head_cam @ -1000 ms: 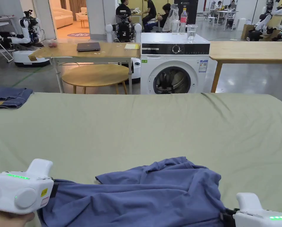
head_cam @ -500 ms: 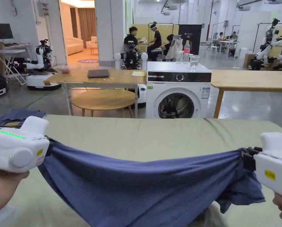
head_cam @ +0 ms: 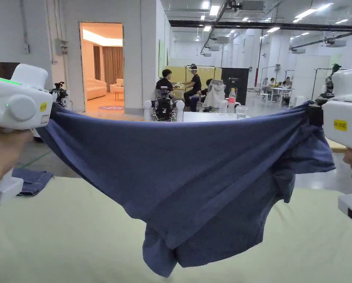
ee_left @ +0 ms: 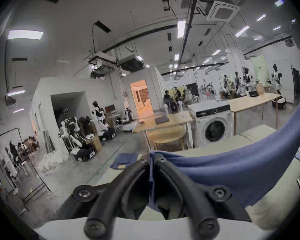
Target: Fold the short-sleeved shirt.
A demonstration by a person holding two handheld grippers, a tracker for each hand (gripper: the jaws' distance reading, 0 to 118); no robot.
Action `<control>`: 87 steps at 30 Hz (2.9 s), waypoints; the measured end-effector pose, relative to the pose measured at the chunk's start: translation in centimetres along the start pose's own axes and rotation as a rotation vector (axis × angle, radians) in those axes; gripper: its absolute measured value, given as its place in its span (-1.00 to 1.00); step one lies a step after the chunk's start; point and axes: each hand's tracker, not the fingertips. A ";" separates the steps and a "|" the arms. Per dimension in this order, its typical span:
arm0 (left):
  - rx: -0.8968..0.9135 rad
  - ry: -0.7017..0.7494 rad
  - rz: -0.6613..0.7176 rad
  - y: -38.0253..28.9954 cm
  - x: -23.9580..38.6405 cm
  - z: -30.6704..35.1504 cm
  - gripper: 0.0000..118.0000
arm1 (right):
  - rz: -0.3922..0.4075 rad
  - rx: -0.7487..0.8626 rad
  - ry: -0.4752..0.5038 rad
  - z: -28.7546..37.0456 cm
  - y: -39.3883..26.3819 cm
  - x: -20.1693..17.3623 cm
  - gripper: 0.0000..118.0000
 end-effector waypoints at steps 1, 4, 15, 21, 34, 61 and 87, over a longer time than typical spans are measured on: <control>0.008 0.000 -0.004 0.6 0.4 -0.2 -1.00 | 0.001 0.007 -0.006 -0.3 0.4 -0.1 -0.94; 0.009 0.011 -0.020 0.8 1.3 -1.1 -1.00 | 0.002 0.007 -0.015 -1.6 0.2 0.0 -0.94; -0.111 -0.052 -0.023 -10.7 5.0 -3.1 -1.00 | -0.040 -0.092 -0.049 -2.2 -11.1 0.0 -0.94; -0.131 -0.178 -0.024 -17.2 4.5 4.8 -1.00 | -0.037 -0.124 0.006 5.9 -17.1 1.5 -0.94; -0.550 -0.239 0.111 -41.2 6.6 13.9 -1.00 | -0.077 -0.689 0.062 19.3 -42.7 -3.2 -0.94; -0.330 -0.195 0.140 -30.9 3.3 17.0 -1.00 | -0.106 -0.200 0.195 13.4 -23.1 -13.6 -1.00; -0.597 -0.342 0.100 -42.8 6.2 12.3 -1.00 | 0.171 -0.606 0.363 -13.4 -35.6 -14.4 1.00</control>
